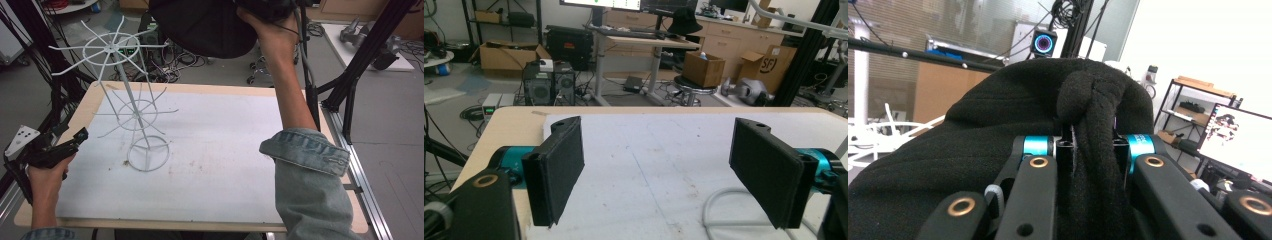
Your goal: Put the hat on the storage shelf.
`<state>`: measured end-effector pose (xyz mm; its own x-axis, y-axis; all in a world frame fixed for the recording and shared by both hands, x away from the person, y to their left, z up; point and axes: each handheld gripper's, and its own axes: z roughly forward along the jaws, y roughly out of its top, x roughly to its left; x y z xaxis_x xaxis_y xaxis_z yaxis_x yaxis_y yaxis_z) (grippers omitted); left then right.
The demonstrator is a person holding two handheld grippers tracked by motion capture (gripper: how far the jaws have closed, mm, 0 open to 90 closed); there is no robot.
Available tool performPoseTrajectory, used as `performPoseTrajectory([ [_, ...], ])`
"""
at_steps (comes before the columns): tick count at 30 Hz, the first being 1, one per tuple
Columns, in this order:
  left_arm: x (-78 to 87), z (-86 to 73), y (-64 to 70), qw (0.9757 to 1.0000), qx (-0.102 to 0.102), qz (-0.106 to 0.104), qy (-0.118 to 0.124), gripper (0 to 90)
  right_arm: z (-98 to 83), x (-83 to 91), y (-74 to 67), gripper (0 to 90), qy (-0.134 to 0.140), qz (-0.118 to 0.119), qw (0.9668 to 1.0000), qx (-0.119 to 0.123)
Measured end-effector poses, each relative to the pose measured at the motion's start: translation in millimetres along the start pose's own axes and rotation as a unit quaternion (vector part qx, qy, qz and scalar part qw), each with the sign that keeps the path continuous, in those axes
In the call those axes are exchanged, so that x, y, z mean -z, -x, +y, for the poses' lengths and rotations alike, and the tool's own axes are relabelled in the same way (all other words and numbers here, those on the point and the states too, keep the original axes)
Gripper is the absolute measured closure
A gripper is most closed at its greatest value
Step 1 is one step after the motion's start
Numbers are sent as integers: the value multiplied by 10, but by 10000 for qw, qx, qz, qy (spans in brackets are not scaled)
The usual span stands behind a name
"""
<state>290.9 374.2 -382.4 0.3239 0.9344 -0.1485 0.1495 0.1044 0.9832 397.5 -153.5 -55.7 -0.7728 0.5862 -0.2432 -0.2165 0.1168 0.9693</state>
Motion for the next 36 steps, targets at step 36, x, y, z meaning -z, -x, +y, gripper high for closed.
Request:
performPoseTrajectory([
  [36, 9, -3, -28, 10000, 25, 13, 18, 220, -393, -352, -188, 761, -420, 627, 9966, -328],
])
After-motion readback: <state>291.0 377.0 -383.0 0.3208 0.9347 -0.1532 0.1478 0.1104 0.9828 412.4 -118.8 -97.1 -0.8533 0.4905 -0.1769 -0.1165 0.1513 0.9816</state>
